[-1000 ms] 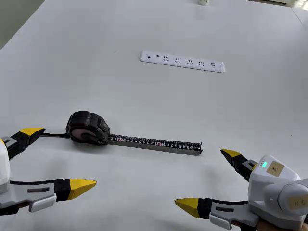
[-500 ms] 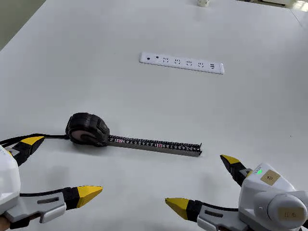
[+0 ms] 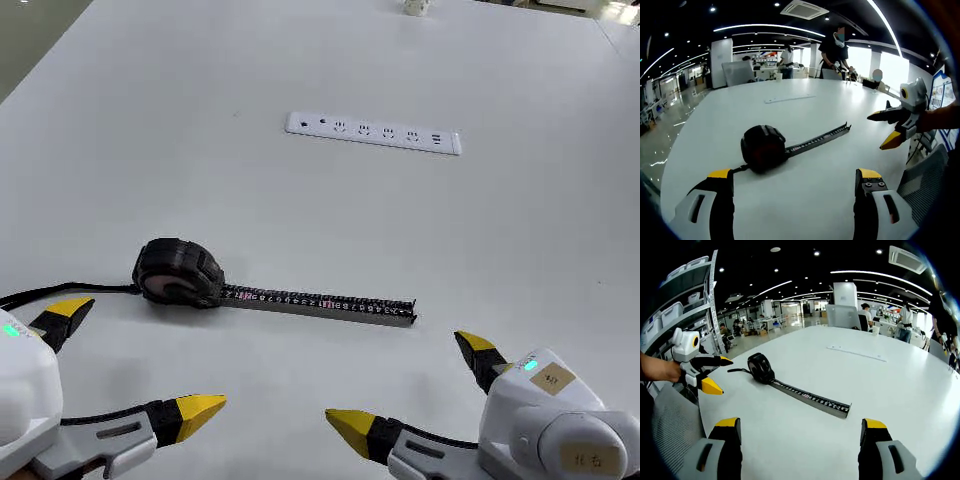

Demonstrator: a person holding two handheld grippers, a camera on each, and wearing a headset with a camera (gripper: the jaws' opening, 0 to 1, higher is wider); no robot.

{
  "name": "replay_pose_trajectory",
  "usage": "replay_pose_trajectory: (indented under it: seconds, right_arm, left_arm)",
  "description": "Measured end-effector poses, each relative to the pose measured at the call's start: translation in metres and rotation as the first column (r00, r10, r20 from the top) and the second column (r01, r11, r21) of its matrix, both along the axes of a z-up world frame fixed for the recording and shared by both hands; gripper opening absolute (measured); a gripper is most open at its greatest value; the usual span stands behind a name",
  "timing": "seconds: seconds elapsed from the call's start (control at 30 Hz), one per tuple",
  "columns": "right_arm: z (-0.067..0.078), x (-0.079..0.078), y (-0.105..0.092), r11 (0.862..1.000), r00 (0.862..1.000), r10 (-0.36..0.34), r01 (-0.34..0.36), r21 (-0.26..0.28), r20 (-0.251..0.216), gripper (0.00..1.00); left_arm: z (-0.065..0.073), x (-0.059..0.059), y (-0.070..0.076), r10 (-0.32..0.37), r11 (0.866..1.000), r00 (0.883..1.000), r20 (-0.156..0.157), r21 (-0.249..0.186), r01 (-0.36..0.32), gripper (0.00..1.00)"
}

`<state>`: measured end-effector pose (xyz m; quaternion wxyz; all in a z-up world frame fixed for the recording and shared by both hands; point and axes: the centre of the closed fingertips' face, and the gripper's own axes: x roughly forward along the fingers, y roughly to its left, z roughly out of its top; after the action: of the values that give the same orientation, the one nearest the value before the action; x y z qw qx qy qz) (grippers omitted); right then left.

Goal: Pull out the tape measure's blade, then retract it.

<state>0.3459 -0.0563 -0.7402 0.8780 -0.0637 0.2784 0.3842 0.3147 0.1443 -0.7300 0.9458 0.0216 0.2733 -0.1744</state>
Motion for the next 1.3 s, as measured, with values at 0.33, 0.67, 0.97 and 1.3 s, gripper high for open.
replay_pose_trajectory:
  seconds: [0.33,0.67,0.97,1.3]
  right_arm:
    - [0.0016,-0.0025,0.0029,1.000,1.000,-0.018,0.018,0.008,-0.006,0.99]
    - [0.0068,0.0007,0.0019,0.999,1.000,-0.022,0.022,0.024,0.007,0.99]
    - [0.0062,-0.0005,0.0022,1.000,1.000,-0.016,0.016,0.018,0.009,0.99]
    - [0.0080,-0.0020,0.0049,0.999,1.000,0.019,-0.020,0.025,0.024,0.99]
  left_arm:
    - [0.0002,-0.0057,-0.0059,0.011,1.000,1.000,-0.021,-0.012,-0.011,0.99]
    - [0.0032,-0.0035,-0.0063,0.019,1.000,1.000,-0.009,-0.011,-0.019,0.99]
    - [0.0037,-0.0026,-0.0086,0.021,1.000,1.000,-0.013,-0.014,-0.021,0.99]
    - [0.0030,0.0021,-0.0088,0.023,1.000,1.000,-0.016,-0.018,-0.024,0.99]
